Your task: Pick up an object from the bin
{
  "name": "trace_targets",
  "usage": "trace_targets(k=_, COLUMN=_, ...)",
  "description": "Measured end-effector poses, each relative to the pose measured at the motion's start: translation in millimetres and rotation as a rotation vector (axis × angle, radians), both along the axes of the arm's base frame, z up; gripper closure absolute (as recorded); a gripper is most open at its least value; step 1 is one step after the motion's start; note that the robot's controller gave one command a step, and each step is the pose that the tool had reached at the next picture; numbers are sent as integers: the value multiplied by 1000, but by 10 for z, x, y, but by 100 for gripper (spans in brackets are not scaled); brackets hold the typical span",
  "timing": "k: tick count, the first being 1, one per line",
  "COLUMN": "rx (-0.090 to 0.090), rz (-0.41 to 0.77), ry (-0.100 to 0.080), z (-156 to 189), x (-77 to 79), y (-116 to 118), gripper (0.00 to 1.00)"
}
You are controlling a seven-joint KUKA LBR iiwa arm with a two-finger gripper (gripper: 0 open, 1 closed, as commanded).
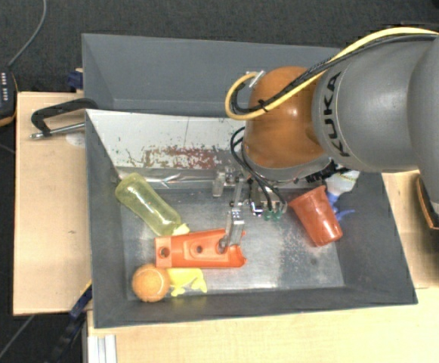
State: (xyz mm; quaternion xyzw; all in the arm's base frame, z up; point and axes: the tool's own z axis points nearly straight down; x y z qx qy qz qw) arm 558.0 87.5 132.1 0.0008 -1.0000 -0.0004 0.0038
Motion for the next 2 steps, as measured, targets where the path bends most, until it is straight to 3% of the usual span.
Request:
trace_targets(k=1, rx=1, rz=-1, ry=-8, z=48, x=20, y=-3, gripper=0)
trace_targets(k=2, rx=3, rz=151, ry=-14, z=-200, x=-123, y=-45, gripper=0)
